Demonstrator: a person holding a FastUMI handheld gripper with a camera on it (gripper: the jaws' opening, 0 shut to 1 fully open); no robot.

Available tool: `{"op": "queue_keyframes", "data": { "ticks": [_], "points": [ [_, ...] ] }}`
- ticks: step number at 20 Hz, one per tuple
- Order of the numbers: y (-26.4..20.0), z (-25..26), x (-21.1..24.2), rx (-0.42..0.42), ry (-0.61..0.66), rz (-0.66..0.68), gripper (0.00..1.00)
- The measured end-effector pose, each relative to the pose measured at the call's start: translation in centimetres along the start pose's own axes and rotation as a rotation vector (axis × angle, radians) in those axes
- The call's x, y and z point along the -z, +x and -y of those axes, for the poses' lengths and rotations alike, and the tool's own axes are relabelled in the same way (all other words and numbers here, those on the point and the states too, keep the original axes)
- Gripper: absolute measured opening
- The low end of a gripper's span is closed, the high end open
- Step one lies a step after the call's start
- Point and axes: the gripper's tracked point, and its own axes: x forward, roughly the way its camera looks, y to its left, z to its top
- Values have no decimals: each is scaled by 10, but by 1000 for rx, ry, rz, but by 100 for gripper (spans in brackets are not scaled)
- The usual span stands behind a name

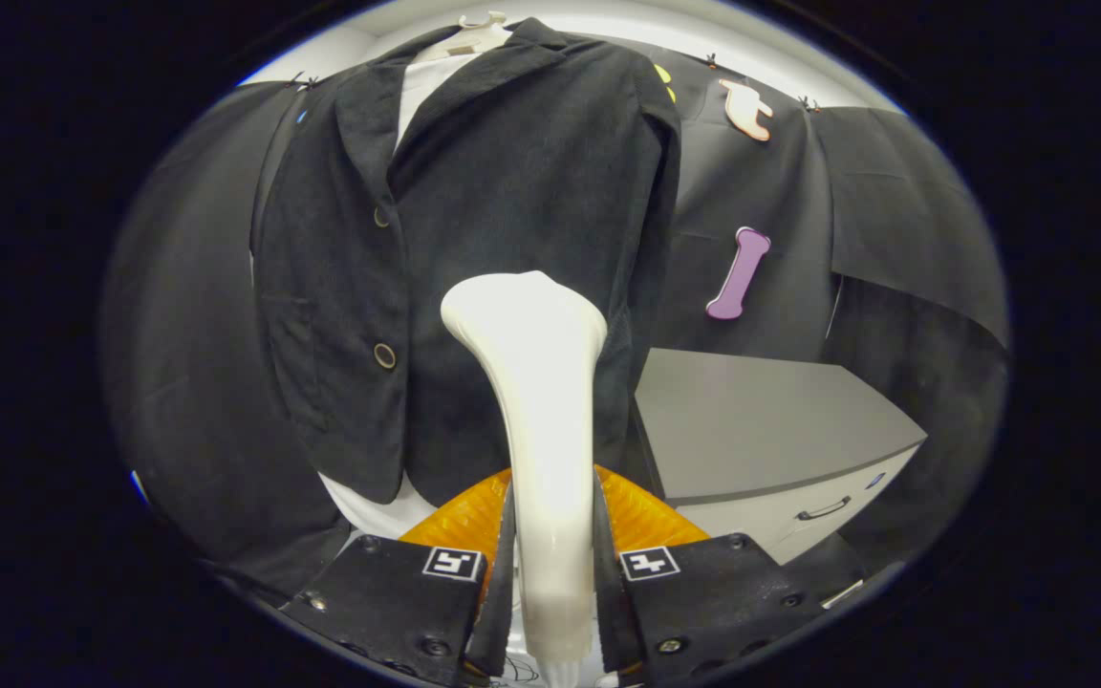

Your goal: Iron the clothes twice with a garment steamer, once on the left side and once on the right side.

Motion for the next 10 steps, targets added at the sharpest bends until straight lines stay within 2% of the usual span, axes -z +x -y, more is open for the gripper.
{"op": "queue_keyframes", "data": {
  "ticks": [10],
  "points": [
    [11,-8,25,-14,-34,-27,39]
  ]
}}
